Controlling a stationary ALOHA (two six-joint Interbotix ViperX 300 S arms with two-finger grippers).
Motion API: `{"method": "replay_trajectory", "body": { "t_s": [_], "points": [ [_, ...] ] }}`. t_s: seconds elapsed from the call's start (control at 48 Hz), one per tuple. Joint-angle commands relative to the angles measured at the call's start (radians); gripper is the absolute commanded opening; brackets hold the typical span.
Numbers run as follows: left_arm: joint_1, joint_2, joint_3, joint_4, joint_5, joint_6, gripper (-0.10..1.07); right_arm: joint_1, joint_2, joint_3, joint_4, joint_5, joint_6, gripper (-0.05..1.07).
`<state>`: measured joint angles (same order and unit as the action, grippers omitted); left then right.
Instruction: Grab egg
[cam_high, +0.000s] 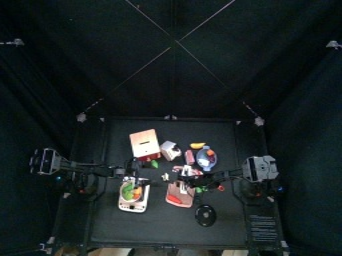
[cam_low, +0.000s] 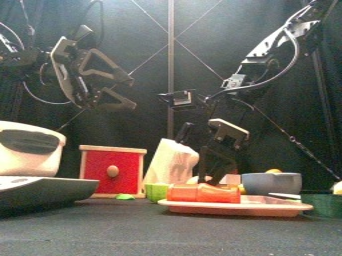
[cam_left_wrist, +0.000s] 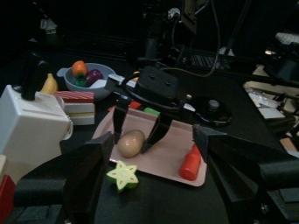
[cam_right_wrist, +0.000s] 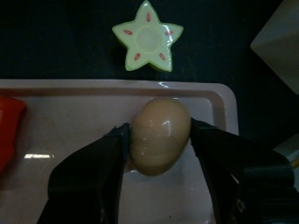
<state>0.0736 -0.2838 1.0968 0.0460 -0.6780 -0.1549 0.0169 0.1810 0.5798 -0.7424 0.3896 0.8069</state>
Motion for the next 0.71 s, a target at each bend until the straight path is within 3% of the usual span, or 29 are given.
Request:
{"method": "replay_trajectory", "body": {
  "t_s": [0.0,0.208,0.688],
  "points": [
    [0.003,-0.005,-0.011,0.000,-0.006,0.000,1.03,-0.006,-0.023,-0.014,-0.005,0.014,0.000,0.76],
    [0.003,-0.005,-0.011,0.000,-0.006,0.000,1.03,-0.002,-0.077,-0.008,-0.014,0.037,0.000,0.69],
    [0.003,0.009,-0.018,0.000,-0.003,0.002,1.03,0.003,-0.135,0.021,-0.002,0.035,0.000,0.69]
  ]
}}
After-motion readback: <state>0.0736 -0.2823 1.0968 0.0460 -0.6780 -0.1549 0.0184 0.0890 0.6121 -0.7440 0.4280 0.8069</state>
